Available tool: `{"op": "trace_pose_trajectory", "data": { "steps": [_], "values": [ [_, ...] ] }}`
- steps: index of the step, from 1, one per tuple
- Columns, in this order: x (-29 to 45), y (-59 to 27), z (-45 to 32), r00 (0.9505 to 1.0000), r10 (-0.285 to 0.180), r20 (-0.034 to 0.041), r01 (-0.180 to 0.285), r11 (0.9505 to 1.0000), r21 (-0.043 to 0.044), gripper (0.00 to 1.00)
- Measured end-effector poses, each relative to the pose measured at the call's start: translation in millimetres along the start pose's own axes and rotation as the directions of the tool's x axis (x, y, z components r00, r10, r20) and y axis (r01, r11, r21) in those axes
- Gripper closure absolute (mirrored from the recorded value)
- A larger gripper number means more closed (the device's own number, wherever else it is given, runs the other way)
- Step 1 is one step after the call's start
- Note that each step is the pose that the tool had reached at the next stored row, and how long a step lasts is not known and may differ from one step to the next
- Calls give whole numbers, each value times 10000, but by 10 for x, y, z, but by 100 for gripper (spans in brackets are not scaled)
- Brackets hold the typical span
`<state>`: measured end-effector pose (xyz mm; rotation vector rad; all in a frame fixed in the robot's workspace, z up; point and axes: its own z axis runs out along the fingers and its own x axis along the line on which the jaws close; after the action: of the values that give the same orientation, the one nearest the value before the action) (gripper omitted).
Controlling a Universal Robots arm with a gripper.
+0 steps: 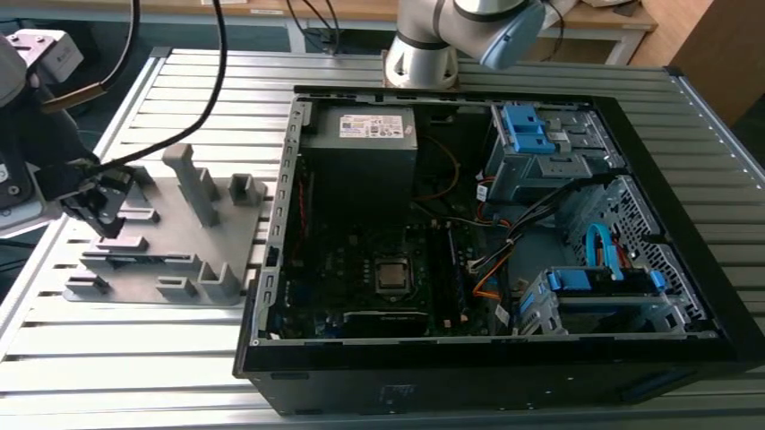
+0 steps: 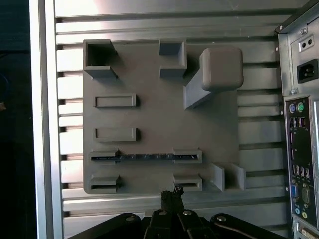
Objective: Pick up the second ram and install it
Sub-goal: 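Reach for the second ram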
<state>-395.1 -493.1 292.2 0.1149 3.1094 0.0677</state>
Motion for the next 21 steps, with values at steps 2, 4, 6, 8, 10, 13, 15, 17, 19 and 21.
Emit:
{"op": "trace_pose_trajectory", "data": {
  "steps": [2,4,6,8,10,13,15,17,19,21],
  "values": [
    [1,-7,36,10000,1,1,-1,10000,-1,90],
    [2,-9,73,10000,1,1,-1,10000,-2,90],
    [3,-11,110,10000,0,2,0,10000,-2,90],
    [6,-10,146,10000,-1,0,1,10000,0,90],
    [13,-1,182,10000,0,1,0,10000,-1,90],
    [37,33,231,10000,1,1,-1,10000,0,90],
    [62,52,252,10000,1,2,-1,10000,0,90],
    [71,71,268,10000,0,0,0,10000,2,90],
    [71,78,287,10000,-1,1,1,10000,0,90],
    [73,86,306,10000,1,1,-1,10000,1,90]
  ]
}}
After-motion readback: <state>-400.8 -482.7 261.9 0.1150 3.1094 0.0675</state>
